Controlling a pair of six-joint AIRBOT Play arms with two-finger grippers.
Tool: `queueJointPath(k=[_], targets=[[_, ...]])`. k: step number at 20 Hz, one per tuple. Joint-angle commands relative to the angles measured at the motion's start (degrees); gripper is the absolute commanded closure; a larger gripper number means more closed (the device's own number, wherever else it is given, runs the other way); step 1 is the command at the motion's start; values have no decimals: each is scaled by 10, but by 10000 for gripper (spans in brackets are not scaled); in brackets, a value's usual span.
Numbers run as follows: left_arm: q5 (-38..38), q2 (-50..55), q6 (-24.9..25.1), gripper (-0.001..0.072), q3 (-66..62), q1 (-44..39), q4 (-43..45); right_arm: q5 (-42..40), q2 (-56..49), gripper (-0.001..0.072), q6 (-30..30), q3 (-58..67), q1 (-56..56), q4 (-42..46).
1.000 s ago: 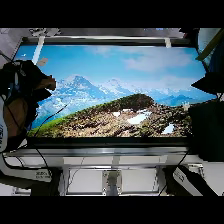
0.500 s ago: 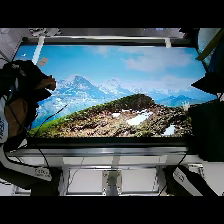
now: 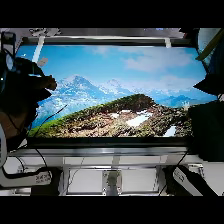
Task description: Fold the clothes and pants, and hang the long-sleeved shirts on hangers.
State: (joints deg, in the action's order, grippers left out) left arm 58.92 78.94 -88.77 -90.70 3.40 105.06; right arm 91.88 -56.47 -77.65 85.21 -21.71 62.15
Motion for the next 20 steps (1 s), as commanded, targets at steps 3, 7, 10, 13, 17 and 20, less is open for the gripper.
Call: queueJointPath(k=[3,7,10,13,17,20], targets=[[115,-58,7,695,-8,-196,-257,-25,0,692,40,0,0,35],[136,4,7,695,43,-390,-272,-35,-12,691,38,0,0,29],[134,89,7,695,73,-530,-278,-35,-35,692,38,0,0,25],[93,174,7,696,73,-643,-334,-35,-64,692,38,0,0,17],[77,207,6,677,72,-698,-331,-35,-103,668,38,0,0,-55],[82,172,2,91,67,-651,-331,-37,-132,356,38,0,1,-102]])
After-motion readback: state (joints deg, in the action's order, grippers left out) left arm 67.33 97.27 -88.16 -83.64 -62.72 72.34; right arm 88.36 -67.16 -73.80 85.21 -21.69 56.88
